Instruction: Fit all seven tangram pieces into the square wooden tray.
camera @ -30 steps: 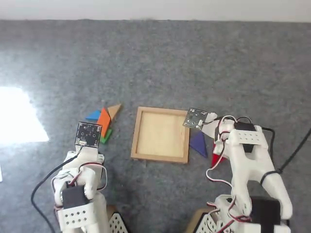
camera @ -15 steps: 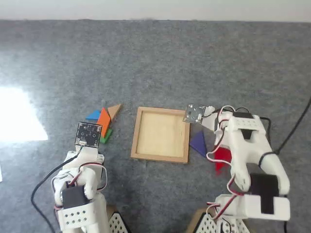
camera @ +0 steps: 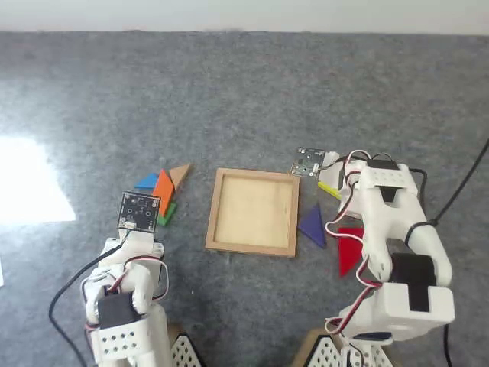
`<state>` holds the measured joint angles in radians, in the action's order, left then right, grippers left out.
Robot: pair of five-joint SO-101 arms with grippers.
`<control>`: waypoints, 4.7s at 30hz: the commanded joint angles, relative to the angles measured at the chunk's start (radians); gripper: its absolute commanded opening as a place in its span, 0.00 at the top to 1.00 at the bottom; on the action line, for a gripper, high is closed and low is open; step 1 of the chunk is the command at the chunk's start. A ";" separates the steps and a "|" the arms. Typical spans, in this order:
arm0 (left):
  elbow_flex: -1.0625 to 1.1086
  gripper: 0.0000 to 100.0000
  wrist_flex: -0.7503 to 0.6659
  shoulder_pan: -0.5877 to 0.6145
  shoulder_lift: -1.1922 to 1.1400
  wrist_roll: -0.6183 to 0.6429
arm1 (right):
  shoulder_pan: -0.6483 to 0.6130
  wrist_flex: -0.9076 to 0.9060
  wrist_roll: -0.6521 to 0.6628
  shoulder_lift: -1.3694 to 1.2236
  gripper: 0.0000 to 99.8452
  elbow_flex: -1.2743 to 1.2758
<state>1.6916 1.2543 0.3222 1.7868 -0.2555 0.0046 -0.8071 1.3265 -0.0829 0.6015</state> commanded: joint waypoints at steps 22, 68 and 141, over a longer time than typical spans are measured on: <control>-0.008 0.94 0.005 -0.002 0.011 -0.006 | -0.013 -0.504 -0.061 -0.111 0.86 -0.528; -0.008 0.94 0.005 -0.002 0.011 -0.006 | 0.062 -0.430 0.351 -0.361 0.87 -0.537; -0.008 0.94 0.005 -0.002 0.011 -0.006 | -0.234 -0.331 -1.181 -0.332 0.63 -0.649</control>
<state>1.6916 1.2543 0.3222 1.7868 -0.2555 -0.2516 -1.1722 0.1266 -0.4173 -0.0015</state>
